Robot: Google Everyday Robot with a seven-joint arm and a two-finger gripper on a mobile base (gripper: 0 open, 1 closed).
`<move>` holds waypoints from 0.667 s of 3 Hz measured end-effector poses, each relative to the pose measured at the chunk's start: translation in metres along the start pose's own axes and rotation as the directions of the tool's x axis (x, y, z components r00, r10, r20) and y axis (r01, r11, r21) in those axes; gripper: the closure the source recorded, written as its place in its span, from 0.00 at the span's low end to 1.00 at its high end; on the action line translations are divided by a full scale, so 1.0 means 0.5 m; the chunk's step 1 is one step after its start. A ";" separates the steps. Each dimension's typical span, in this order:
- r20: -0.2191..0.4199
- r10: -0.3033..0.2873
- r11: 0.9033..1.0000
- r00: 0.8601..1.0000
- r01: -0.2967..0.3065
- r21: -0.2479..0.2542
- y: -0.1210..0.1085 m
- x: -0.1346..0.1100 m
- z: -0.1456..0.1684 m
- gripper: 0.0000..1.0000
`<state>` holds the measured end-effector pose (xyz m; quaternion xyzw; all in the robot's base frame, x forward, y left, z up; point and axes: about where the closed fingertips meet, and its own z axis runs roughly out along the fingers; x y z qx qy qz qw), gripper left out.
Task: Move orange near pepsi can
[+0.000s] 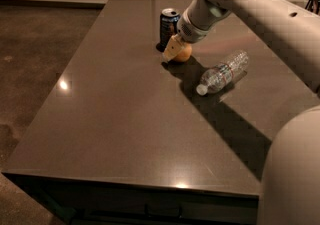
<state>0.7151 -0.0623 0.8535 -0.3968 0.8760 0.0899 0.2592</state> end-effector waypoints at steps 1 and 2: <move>0.007 -0.027 0.999 1.000 0.027 -0.017 0.005 -0.002 0.005 0.00; 0.007 -0.027 0.999 1.000 0.027 -0.017 0.005 -0.002 0.005 0.00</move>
Offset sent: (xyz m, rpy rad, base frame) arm -0.0001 0.0027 -0.0014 0.0039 -0.0026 0.0276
